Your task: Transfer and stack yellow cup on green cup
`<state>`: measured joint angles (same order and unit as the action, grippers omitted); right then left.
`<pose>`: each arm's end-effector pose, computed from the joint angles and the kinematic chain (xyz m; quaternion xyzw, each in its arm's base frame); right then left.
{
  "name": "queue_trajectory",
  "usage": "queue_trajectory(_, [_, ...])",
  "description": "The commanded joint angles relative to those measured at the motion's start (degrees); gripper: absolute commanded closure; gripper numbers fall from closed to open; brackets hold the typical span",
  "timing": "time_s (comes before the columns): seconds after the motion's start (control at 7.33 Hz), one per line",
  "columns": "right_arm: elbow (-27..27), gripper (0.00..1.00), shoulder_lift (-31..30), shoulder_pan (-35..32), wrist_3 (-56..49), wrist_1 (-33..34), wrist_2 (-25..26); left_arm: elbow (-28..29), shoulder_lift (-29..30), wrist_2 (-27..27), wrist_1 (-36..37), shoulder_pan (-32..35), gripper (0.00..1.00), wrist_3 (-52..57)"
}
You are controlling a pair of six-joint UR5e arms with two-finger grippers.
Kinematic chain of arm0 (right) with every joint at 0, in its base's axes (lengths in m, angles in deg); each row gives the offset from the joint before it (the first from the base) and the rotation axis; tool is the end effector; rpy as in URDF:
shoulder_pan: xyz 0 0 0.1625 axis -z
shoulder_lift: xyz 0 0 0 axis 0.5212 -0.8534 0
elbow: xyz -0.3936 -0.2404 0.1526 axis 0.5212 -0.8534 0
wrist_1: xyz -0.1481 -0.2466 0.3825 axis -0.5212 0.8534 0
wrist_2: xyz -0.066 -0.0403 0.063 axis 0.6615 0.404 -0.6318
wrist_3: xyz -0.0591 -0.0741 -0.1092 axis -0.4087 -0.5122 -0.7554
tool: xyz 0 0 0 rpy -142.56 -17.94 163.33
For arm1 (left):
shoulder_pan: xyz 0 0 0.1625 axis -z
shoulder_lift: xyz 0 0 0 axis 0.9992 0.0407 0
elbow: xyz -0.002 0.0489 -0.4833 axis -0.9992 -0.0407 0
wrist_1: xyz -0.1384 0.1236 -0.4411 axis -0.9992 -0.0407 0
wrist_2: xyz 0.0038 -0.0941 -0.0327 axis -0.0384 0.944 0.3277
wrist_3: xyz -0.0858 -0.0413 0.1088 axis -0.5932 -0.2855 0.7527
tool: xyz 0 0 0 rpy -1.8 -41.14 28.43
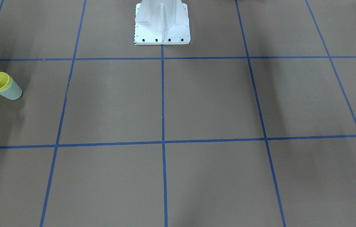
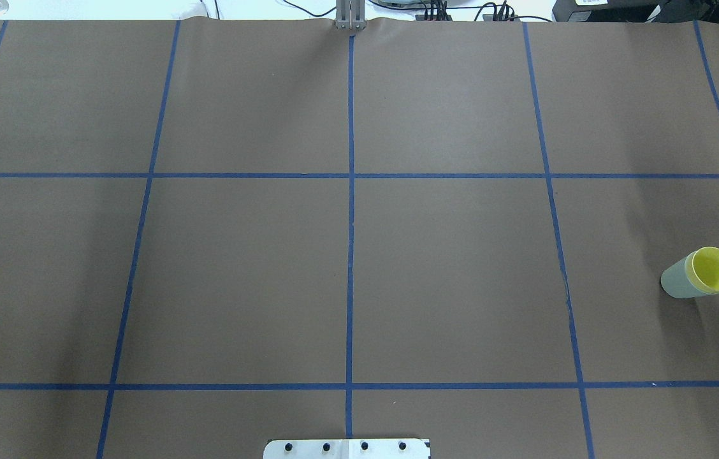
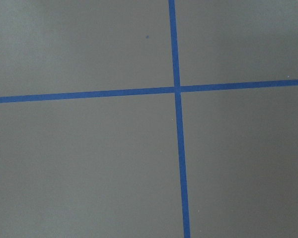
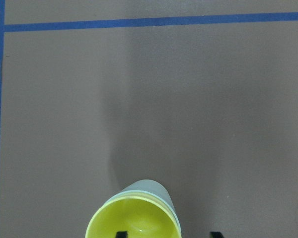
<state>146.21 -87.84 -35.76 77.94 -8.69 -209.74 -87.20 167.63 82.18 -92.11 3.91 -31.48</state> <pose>-0.1468 -0.4396 0.6599 0.0273 -0.4176 0.0049 0.9082 -0.0452 -0.5127 0.7270 0.0556 0.3812 0.0110 0.9227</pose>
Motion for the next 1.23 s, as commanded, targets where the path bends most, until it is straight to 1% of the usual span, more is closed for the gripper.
queue_trajectory(0.0, [-2.19,0.00,0.58,-5.48,-12.48,6.52,-0.02,0.00,0.00,0.00,0.00,0.00,0.00,0.09])
queue_trajectory(0.14, [-2.20,0.00,3.11,-10.38,-21.35,14.67,0.15,0.00,0.00,0.00,0.00,0.00,0.00,0.09])
queue_trajectory(0.27, [-2.20,0.00,6.18,-14.52,-30.05,23.27,1.81,0.00,0.00,0.00,0.00,0.00,0.00,0.18])
queue_trajectory(0.41, [-2.37,0.00,9.34,-17.70,-35.36,30.58,3.56,0.09,0.00,0.00,0.00,0.00,0.00,0.18])
queue_trajectory(0.55, [-2.46,0.00,10.68,-18.51,-36.80,33.88,4.10,0.17,0.00,0.00,0.08,0.00,0.00,0.18])
queue_trajectory(0.68, [-2.55,0.00,9.91,-18.52,-36.29,33.65,4.11,0.26,0.00,0.00,0.08,0.00,0.00,0.18])
queue_trajectory(0.95, [-2.73,0.00,9.11,-18.52,-36.29,33.29,3.84,3.24,0.17,0.26,-0.26,0.00,0.00,0.17])
queue_trajectory(1.09, [-2.73,0.00,9.11,-18.61,-36.20,33.29,3.76,3.25,0.52,0.00,-0.01,0.00,0.00,0.09])
